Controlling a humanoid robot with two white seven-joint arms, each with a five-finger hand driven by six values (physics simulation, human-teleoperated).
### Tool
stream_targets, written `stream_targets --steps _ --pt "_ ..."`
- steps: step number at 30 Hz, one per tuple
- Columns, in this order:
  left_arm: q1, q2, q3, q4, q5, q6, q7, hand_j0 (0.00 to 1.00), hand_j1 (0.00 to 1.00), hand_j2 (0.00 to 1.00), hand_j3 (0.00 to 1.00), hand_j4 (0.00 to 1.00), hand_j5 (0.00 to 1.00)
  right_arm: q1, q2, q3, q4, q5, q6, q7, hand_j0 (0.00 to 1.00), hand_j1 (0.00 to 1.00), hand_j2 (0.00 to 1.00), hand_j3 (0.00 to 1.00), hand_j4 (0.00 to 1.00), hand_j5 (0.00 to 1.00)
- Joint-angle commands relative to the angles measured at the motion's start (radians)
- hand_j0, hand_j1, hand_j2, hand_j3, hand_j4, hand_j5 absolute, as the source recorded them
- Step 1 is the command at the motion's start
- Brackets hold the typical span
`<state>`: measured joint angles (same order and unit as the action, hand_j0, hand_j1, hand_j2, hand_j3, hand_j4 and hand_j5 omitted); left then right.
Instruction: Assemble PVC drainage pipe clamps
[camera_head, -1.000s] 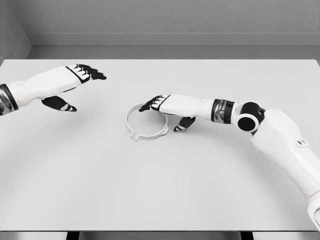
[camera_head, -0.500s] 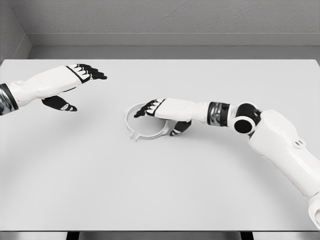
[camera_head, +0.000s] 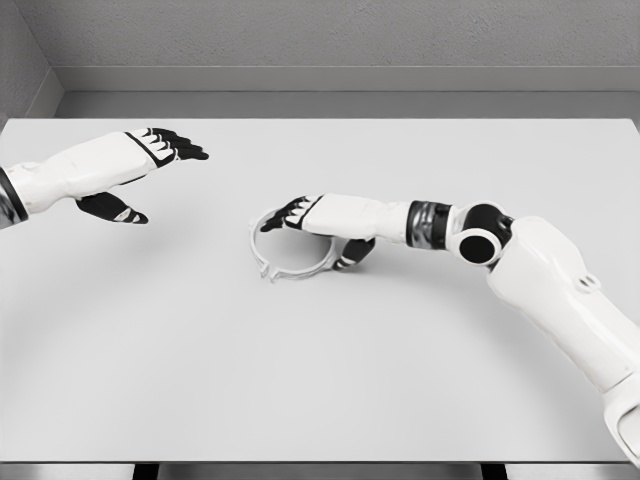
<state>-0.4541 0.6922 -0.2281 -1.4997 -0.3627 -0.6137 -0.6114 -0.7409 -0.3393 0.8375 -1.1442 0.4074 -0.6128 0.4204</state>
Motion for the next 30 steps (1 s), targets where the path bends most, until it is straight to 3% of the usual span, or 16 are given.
stream_targets --steps 1,17,24,30 --pt "0.002 0.001 0.001 0.0 0.007 0.003 0.001 1.0 1.0 1.0 1.0 1.0 1.0 0.0 0.006 0.002 0.0 -0.007 0.002 0.0 1.0 1.0 1.0 1.0 1.0 1.0" --pt "0.006 0.001 0.001 0.0 0.007 0.003 0.001 1.0 1.0 1.0 1.0 1.0 1.0 -0.003 0.016 0.006 0.001 -0.007 0.002 0.0 1.0 1.0 1.0 1.0 1.0 1.0" --pt "0.008 0.006 0.001 0.0 0.007 0.003 0.001 1.0 1.0 1.0 1.0 1.0 1.0 0.02 -0.032 -0.008 -0.002 -0.007 0.002 0.0 1.0 1.0 1.0 1.0 1.0 1.0" --pt "0.008 0.007 0.0 -0.001 0.007 0.003 0.001 1.0 1.0 1.0 1.0 1.0 1.0 0.041 -0.075 -0.092 -0.005 -0.007 0.002 0.0 1.0 1.0 1.0 1.0 1.0 1.0"
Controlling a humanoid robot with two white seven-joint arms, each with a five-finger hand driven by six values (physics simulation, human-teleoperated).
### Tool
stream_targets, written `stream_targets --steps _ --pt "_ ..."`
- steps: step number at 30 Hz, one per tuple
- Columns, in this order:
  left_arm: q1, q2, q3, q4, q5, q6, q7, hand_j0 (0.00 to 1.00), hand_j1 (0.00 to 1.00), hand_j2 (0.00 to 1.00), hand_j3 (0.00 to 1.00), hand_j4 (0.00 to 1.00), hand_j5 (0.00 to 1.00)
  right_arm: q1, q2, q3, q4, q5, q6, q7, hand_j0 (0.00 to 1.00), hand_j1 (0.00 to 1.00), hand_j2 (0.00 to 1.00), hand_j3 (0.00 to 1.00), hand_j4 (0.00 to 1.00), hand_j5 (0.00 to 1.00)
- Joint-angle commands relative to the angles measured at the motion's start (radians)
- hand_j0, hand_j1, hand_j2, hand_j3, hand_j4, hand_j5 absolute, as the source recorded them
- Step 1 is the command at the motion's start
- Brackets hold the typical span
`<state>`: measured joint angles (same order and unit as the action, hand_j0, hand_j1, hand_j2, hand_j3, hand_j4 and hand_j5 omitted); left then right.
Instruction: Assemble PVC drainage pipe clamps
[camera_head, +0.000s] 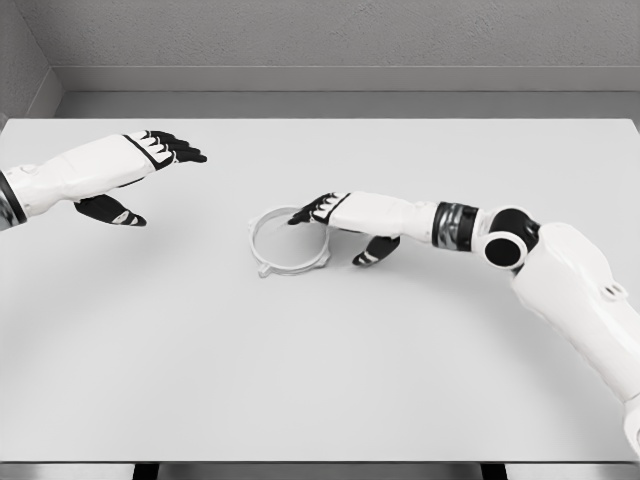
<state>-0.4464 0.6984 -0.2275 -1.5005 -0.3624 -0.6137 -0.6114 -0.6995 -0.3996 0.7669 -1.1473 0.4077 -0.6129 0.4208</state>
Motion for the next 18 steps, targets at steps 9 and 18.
stream_targets --steps 9,18 --pt "0.0 0.001 0.0 -0.001 0.006 0.003 0.001 1.0 1.0 1.0 1.0 1.0 1.0 -0.014 -0.038 -0.124 0.012 -0.009 0.002 -0.001 1.0 1.0 1.0 1.0 1.0 1.0" --pt "0.006 0.004 0.0 -0.003 0.006 0.003 0.001 1.0 1.0 1.0 1.0 1.0 1.0 -0.095 0.088 -0.058 0.144 -0.006 0.002 0.053 1.0 1.0 1.0 1.0 1.0 1.0"
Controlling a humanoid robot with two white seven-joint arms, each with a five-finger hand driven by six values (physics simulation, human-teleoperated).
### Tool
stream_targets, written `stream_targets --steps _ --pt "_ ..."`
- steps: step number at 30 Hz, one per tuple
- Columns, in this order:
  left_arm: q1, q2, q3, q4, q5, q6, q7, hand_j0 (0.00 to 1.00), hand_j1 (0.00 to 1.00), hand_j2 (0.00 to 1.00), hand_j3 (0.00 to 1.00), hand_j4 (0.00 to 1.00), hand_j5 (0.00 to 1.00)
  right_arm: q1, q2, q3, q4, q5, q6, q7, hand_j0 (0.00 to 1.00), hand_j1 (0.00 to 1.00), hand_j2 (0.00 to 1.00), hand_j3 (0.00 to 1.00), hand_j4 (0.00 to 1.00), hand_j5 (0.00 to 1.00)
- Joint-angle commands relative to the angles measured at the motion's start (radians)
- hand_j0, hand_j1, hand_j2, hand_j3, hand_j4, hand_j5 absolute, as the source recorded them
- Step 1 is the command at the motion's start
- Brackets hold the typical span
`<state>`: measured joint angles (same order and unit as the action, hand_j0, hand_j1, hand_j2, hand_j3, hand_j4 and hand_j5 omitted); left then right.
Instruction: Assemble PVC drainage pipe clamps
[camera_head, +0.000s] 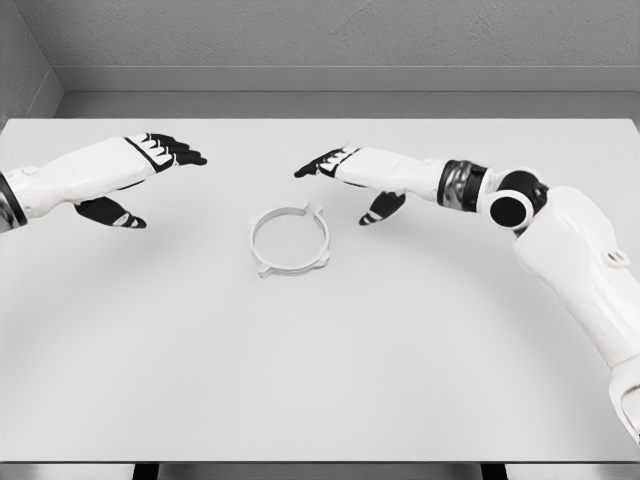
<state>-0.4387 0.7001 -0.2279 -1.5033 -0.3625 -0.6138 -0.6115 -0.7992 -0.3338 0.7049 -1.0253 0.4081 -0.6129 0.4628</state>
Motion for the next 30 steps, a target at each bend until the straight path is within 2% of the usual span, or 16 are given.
stream_targets --steps 1,12,30 --pt "0.0 0.002 0.001 -0.006 0.01 0.003 0.001 1.0 1.0 1.0 1.0 1.0 1.0 0.0 0.024 0.004 0.033 -0.006 0.002 0.011 1.0 1.0 1.0 1.0 1.0 1.0" --pt "0.002 0.002 0.001 -0.011 0.014 0.003 0.001 1.0 1.0 1.0 1.0 1.0 1.0 0.023 0.045 0.016 0.036 -0.005 0.002 0.013 1.0 1.0 1.0 1.0 1.0 1.0" --pt "0.002 0.002 0.001 -0.011 0.014 0.003 0.001 1.0 1.0 1.0 1.0 1.0 1.0 0.015 0.084 0.016 0.04 -0.005 0.002 0.019 1.0 1.0 1.0 1.0 1.0 1.0"
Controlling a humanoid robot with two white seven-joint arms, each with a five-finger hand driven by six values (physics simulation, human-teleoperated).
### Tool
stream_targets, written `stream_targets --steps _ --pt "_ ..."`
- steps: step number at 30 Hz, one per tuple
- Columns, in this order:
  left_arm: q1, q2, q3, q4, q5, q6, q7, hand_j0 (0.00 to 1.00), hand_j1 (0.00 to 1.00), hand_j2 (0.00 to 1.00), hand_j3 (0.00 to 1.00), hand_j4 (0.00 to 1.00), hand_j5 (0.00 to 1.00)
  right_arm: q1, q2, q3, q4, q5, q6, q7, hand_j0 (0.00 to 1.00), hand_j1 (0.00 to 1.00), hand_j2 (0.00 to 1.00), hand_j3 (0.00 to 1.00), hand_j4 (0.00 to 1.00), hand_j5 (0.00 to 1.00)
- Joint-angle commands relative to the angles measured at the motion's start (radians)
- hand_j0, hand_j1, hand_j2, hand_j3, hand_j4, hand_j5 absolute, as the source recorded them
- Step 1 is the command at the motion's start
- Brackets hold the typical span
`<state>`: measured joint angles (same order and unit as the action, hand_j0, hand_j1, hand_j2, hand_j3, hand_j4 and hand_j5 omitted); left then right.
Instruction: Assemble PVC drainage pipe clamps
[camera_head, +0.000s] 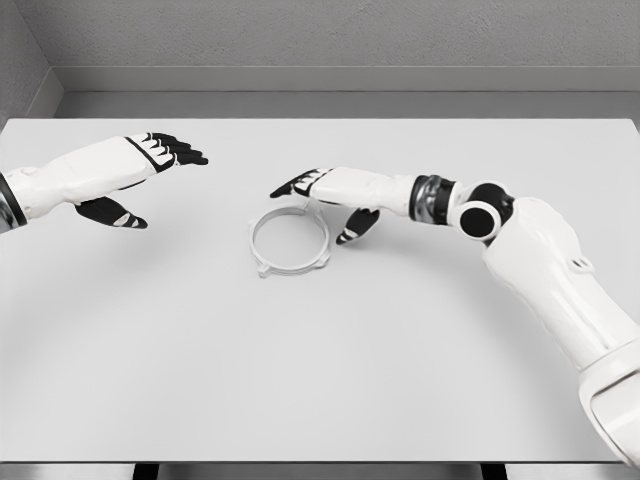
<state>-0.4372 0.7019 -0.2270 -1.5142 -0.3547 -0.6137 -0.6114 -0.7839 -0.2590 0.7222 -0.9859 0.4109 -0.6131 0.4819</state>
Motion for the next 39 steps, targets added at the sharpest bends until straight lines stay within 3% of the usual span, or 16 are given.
stream_targets --steps 1,14,22,25,28,31,34,39 --pt "0.0 0.001 0.0 0.0 0.006 0.003 0.001 1.0 1.0 1.0 1.0 1.0 1.0 0.0 0.01 -0.001 0.006 -0.006 0.002 0.0 1.0 1.0 1.0 1.0 1.0 1.0" --pt "0.0 0.001 0.0 0.0 0.006 0.003 0.001 1.0 1.0 1.0 1.0 1.0 1.0 -0.005 0.03 -0.001 0.019 0.008 0.002 0.0 1.0 1.0 1.0 1.0 1.0 1.0" --pt "0.0 0.002 0.001 0.0 0.006 0.003 0.001 1.0 1.0 1.0 1.0 1.0 1.0 0.002 -0.009 -0.052 0.018 0.005 0.002 0.0 1.0 1.0 1.0 1.0 1.0 1.0" --pt "0.009 0.004 0.001 0.002 0.086 0.003 0.001 1.0 1.0 1.0 1.0 1.0 1.0 0.002 -0.051 -0.096 0.01 0.005 0.002 0.0 1.0 1.0 1.0 1.0 1.0 1.0" --pt "0.011 0.015 0.0 0.002 0.094 0.003 0.001 1.0 1.0 1.0 1.0 1.0 1.0 0.006 -0.109 -0.116 0.004 0.0 0.002 -0.002 1.0 1.0 1.0 1.0 1.0 1.0" --pt "0.012 0.022 0.0 0.002 0.095 0.003 0.001 1.0 1.0 1.0 1.0 1.0 1.0 0.072 -0.198 -0.256 0.004 -0.004 0.002 -0.003 1.0 1.0 1.0 1.0 1.0 1.0" --pt "0.012 0.022 0.0 0.002 0.095 0.003 0.001 1.0 1.0 1.0 1.0 1.0 1.0 0.147 -0.328 -0.363 -0.025 -0.008 0.002 -0.016 1.0 1.0 1.0 1.0 1.0 1.0" --pt "0.011 0.024 0.0 0.002 0.095 0.003 0.001 1.0 1.0 1.0 1.0 1.0 1.0 0.25 -0.405 -0.478 -0.122 -0.009 0.002 -0.016 1.0 1.0 1.0 1.0 1.0 1.0"
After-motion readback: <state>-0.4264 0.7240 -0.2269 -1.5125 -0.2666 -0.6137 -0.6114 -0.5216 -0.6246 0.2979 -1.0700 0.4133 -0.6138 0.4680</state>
